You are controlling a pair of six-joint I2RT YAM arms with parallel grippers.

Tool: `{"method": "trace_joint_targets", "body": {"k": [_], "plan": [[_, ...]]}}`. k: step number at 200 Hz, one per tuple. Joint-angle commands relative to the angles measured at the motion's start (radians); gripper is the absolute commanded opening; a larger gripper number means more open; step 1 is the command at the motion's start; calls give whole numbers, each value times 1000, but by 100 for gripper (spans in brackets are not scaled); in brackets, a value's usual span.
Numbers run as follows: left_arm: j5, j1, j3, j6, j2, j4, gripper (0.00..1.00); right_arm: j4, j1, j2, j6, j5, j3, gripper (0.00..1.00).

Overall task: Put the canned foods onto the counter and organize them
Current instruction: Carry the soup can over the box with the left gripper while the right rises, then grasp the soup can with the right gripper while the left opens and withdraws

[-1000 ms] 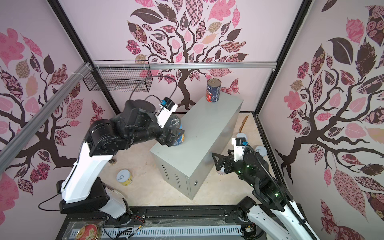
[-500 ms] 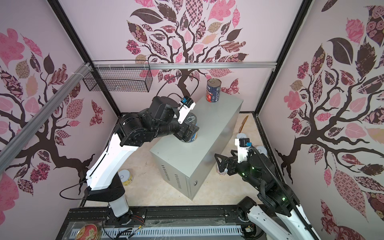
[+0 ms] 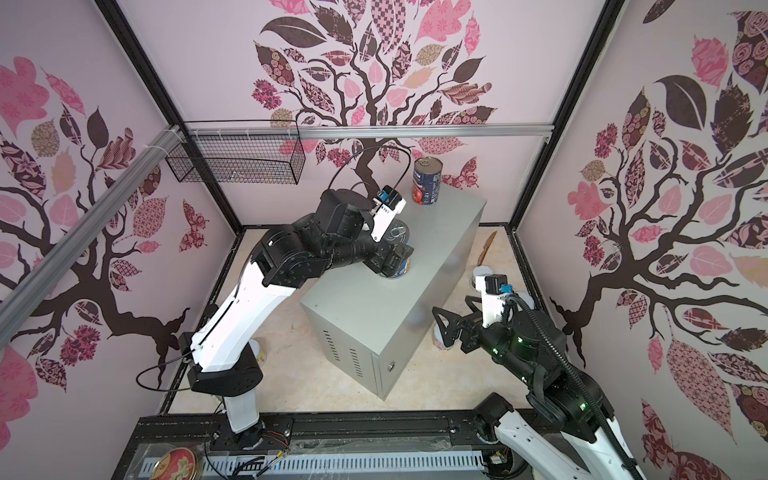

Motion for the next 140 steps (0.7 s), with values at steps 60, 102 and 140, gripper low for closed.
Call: {"method": "trace_joint_targets", "body": {"k": [60, 102, 140], "plan": [[1, -4, 65, 19, -64, 114, 98, -53, 5, 69, -66, -88, 175, 100], [-27, -4, -70, 20, -222, 163, 98, -88, 4, 149, -119, -103, 257, 100], [-52, 31, -284, -33, -412, 195, 98, -76, 4, 225, -138, -157, 314, 100]]}}
